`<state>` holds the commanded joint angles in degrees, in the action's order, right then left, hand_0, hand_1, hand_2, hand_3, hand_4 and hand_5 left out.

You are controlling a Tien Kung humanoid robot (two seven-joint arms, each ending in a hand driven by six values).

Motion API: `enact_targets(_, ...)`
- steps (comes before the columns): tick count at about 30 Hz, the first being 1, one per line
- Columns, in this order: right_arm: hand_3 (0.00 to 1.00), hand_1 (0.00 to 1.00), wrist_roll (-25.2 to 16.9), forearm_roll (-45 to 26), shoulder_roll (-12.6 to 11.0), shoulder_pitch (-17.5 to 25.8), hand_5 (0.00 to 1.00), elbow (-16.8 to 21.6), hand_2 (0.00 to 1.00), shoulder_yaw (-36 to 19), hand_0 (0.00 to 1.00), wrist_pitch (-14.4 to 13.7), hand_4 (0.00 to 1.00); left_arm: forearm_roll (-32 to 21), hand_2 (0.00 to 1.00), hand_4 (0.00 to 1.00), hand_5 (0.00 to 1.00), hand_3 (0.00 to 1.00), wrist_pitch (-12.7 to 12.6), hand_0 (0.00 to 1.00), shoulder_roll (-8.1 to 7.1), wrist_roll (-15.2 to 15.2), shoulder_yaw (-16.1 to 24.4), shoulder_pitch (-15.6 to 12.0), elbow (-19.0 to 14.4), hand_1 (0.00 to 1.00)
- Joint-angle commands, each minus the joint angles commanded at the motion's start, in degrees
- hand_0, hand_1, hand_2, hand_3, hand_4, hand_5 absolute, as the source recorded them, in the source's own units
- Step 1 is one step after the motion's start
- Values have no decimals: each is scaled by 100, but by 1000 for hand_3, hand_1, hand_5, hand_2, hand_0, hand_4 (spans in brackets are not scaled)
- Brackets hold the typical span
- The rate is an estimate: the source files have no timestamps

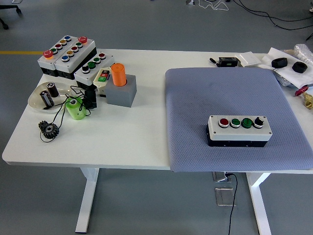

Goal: Pick up the button,place it on the desk,press the button,press the button

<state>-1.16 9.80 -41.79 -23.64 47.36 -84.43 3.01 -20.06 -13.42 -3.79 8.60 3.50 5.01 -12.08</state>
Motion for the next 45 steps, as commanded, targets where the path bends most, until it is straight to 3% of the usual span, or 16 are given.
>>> enact_targets(18,782,798,-37,-316,-30,15,778,4,821,59,860,-184,595,70,814,467,998,689,-5,716,-6,-28,25,32,-3,801)
enact_targets(33,770,783,-32,-577,-39,-17,796,-17,811,182,843,-306,570,686,813,466,998,688,-33,714,-7,-193,447,19,32,800)
enact_targets(45,774,762,15,-581,-40,27,779,2,805,219,818,-311,568,691,813,464,998,688,-25,715,-5,-187,459,-19,43,798)
